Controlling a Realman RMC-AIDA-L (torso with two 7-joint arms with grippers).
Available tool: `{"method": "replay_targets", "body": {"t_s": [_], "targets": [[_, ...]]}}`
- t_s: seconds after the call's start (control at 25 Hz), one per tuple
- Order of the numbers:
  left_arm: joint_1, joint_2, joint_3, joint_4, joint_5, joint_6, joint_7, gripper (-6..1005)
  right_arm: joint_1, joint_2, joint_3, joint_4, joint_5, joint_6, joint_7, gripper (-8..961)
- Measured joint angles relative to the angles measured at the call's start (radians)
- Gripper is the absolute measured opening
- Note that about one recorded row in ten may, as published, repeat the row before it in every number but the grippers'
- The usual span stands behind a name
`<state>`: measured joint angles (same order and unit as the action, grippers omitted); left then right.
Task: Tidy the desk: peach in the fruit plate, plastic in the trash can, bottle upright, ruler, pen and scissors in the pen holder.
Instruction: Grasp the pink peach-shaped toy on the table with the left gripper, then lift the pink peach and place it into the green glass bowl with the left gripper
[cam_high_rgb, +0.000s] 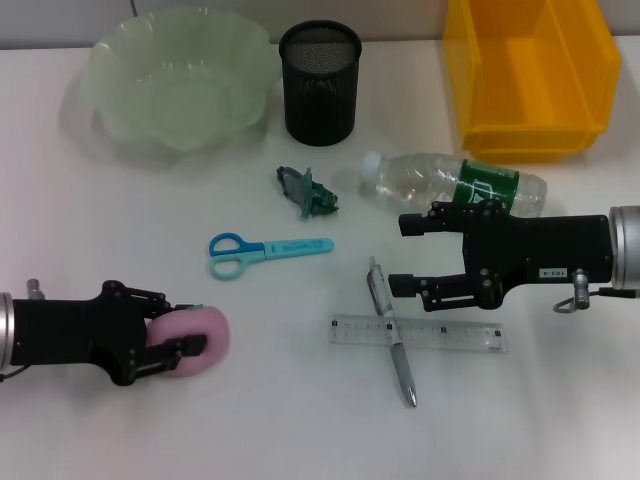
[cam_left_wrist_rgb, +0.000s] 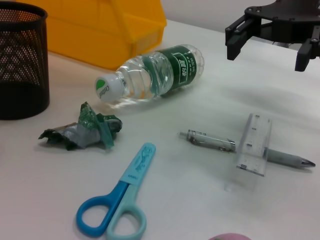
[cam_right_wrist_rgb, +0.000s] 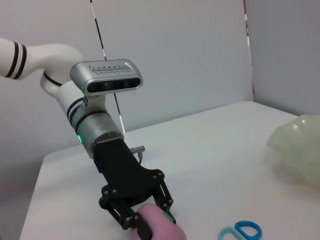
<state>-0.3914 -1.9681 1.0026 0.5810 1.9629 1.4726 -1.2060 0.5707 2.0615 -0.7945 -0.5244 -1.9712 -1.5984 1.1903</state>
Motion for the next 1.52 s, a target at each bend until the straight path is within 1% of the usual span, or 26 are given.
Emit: {"method": "replay_targets", "body": {"t_s": [0.04,0.24,0.28,0.32,0.36,0.48,0.56,0.64,0.68,0.72,0.84,0.88,0.92,1.0,1.08,1.2,1.24,1.28,1.32,1.36,1.44,1.48,1.52], "targets": [[0.0,-0.001,-0.001,0.0,-0.001,0.002,0.0,462,0.0,0.0,0.0,0.0,0.0,0.0,0.0,788],[-0.004,-0.005,-0.027,0.001,-0.005,0.011,0.0,383,0.0,0.0,0.0,0.002,0.0,0.0,0.0,788],[-0.01,-0.012,-0.051,0.002,-0.006,0.023,-0.001,368,-0.003,0.0,0.0,0.002,0.0,0.0,0.0,788],[-0.01,-0.012,-0.051,0.002,-0.006,0.023,-0.001,352,-0.003,0.0,0.0,0.002,0.0,0.0,0.0,788],[-0.015,-0.016,-0.066,0.002,-0.006,0.031,-0.001,336,-0.004,0.0,0.0,0.002,0.0,0.0,0.0,788],[-0.038,-0.036,-0.132,0.003,-0.008,0.056,0.0,310,-0.007,0.0,0.0,0.004,0.0,0.0,0.0,788],[-0.057,-0.059,-0.205,-0.002,-0.011,0.061,0.005,293,-0.008,0.0,0.0,0.005,0.0,0.0,0.0,788],[-0.074,-0.087,-0.285,-0.009,-0.02,0.049,0.012,276,-0.012,0.001,0.0,0.006,0.0,0.0,-0.003,788],[-0.097,-0.102,-0.339,-0.038,-0.047,0.027,0.028,268,-0.015,0.003,0.0,0.006,0.001,0.0,-0.009,788],[-0.097,-0.102,-0.339,-0.038,-0.047,0.027,0.028,259,-0.015,0.003,0.0,0.006,0.001,0.0,-0.009,788],[-0.141,-0.101,-0.358,-0.126,-0.144,-0.021,0.071,234,-0.016,0.004,0.0,0.007,0.001,0.009,-0.011,788],[-0.172,-0.102,-0.359,-0.176,-0.229,-0.079,0.105,225,-0.017,0.004,0.001,0.008,0.001,0.011,-0.011,788],[-0.172,-0.102,-0.359,-0.176,-0.229,-0.079,0.105,216,-0.017,0.004,0.003,0.008,0.001,0.014,-0.011,788],[-0.196,-0.105,-0.36,-0.215,-0.306,-0.138,0.135,198,-0.018,0.005,0.007,0.009,0.005,0.015,-0.013,788],[-0.235,-0.107,-0.36,-0.275,-0.409,-0.229,0.179,183,-0.018,0.011,0.011,0.01,0.009,0.015,-0.018,788],[-0.292,-0.11,-0.362,-0.344,-0.529,-0.367,0.248,161,-0.018,0.015,0.011,0.011,0.009,0.016,-0.023,788],[-0.306,-0.11,-0.363,-0.358,-0.562,-0.408,0.267,153,-0.017,0.015,0.011,0.011,0.009,0.017,-0.024,788],[-0.306,-0.11,-0.363,-0.358,-0.562,-0.408,0.267,148,-0.013,0.016,0.011,0.017,0.01,0.017,-0.025,788],[-0.326,-0.111,-0.364,-0.378,-0.614,-0.465,0.299,143,-0.013,0.016,0.011,0.017,0.01,0.017,-0.025,789],[-0.363,-0.112,-0.365,-0.416,-0.712,-0.573,0.378,138,-0.011,0.017,0.011,0.019,0.01,0.017,-0.025,789],[-0.389,-0.112,-0.365,-0.441,-0.785,-0.643,0.44,127,-0.009,0.018,0.011,0.022,0.011,0.017,-0.026,789],[-0.404,-0.112,-0.365,-0.452,-0.842,-0.694,0.496,122,-0.007,0.018,0.011,0.025,0.014,0.017,-0.027,789],[-0.404,-0.112,-0.365,-0.452,-0.842,-0.694,0.496,117,-0.007,0.018,0.011,0.025,0.014,0.017,-0.027,789]]}}
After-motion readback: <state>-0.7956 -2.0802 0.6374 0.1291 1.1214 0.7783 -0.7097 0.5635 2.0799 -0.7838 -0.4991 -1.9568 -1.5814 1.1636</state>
